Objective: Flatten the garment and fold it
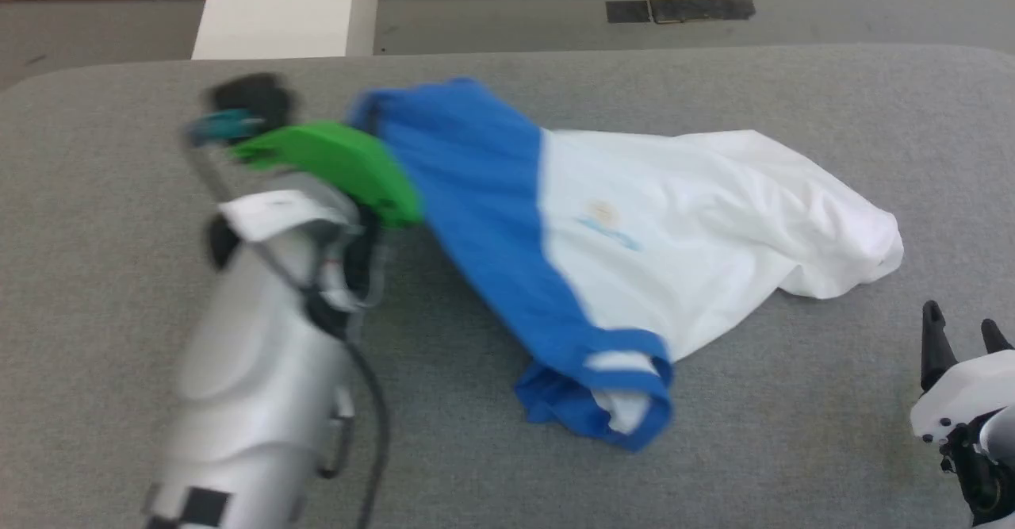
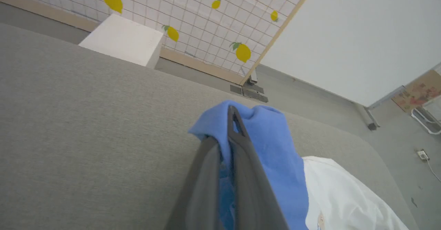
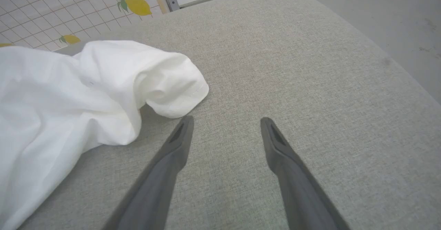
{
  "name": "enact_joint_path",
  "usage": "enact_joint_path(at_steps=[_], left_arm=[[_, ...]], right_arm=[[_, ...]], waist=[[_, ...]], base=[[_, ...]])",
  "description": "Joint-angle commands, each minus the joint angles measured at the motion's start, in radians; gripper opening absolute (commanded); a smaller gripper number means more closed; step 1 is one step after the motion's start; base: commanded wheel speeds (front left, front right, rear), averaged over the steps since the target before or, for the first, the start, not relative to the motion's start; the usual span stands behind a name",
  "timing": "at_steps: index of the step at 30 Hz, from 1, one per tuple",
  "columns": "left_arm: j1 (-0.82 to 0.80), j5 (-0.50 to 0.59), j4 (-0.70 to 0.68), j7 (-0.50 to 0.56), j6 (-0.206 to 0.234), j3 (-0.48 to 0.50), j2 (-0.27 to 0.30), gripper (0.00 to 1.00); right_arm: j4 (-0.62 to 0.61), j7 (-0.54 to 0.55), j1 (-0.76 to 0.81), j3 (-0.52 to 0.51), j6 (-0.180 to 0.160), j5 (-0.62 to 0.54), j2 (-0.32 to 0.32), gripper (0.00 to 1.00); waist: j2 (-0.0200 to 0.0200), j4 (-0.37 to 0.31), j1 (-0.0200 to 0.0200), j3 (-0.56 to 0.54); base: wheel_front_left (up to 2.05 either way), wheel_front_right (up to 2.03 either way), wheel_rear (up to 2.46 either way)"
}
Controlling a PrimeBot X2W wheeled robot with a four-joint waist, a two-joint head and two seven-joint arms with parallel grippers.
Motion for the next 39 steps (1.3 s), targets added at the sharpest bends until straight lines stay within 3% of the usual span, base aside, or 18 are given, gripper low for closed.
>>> enact_joint_path(at_steps=[1, 8, 13, 17, 18, 19, 20, 24, 29, 33, 39], left_arm=[[0.022, -0.015, -0.01, -0.021, 0.023, 0.048, 0.042, 0.0], [0.247, -0.096, -0.102, -0.108, 0.146, 0.311, 0.149, 0.0], [0.425, -0.164, -0.165, -0.187, 0.216, 0.489, 0.13, 0.0], [0.509, -0.178, -0.19, -0.162, 0.229, 0.485, 0.101, 0.0], [0.514, -0.181, -0.194, -0.156, 0.227, 0.48, 0.095, 0.0], [0.517, -0.179, -0.2, -0.16, 0.222, 0.474, 0.092, 0.69], [0.517, -0.169, -0.201, -0.167, 0.213, 0.466, 0.101, 1.0], [0.508, -0.062, -0.238, -0.262, 0.13, 0.387, 0.155, 1.0], [0.551, 0.105, -0.282, -0.426, 0.065, 0.312, 0.191, 1.0], [0.618, 0.217, -0.315, -0.447, 0.027, 0.26, 0.164, 1.0], [0.665, 0.317, -0.35, -0.448, -0.012, 0.258, 0.091, 1.0]], right_arm=[[0.001, -0.006, -0.008, 0.007, -0.001, -0.005, 0.002, 1.0], [0.001, -0.006, 0.003, 0.024, -0.001, -0.011, 0.002, 1.0], [-0.003, -0.004, 0.008, 0.044, -0.001, -0.013, 0.002, 1.0], [-0.003, 0.001, 0.011, 0.055, -0.001, -0.012, 0.002, 1.0], [-0.002, 0.003, 0.012, 0.062, -0.001, -0.013, 0.002, 1.0], [-0.001, 0.004, 0.014, 0.073, -0.001, -0.01, 0.002, 1.0], [0.0, 0.005, 0.014, 0.083, -0.001, -0.008, 0.002, 1.0], [-0.003, 0.004, 0.016, 0.137, -0.001, 0.003, 0.002, 1.0], [-0.022, 0.018, 0.021, 0.242, -0.001, 0.011, 0.002, 1.0], [-0.043, 0.062, 0.023, 0.385, -0.001, 0.016, 0.002, 1.0], [-0.033, 0.188, -0.02, 0.649, -0.001, 0.036, 0.002, 1.0]], waist=[[0.0, 0.019, 0.0, -0.016], [0.0, 0.054, 0.0, -0.029], [0.0, 0.069, 0.0, -0.03], [0.0, 0.088, 0.0, -0.031], [0.0, 0.092, 0.0, -0.033], [0.0, 0.095, 0.0, -0.035], [0.0, 0.098, 0.0, -0.038], [0.0, 0.108, 0.0, -0.058], [0.0, 0.115, 0.0, -0.075], [0.0, 0.128, 0.0, -0.078], [0.0, 0.164, 0.0, -0.065]], base=[[0.0, 0.0, 0.0], [0.0, 0.0, 0.0], [0.0, 0.0, 0.0], [0.0, 0.0, 0.0], [0.0, 0.0, 0.0], [0.0, 0.0, 0.0], [0.0, 0.0, 0.0], [0.0, 0.0, 0.0], [0.0, 0.0, 0.0], [0.0, 0.0, 0.0], [0.0, 0.0, 0.0]])
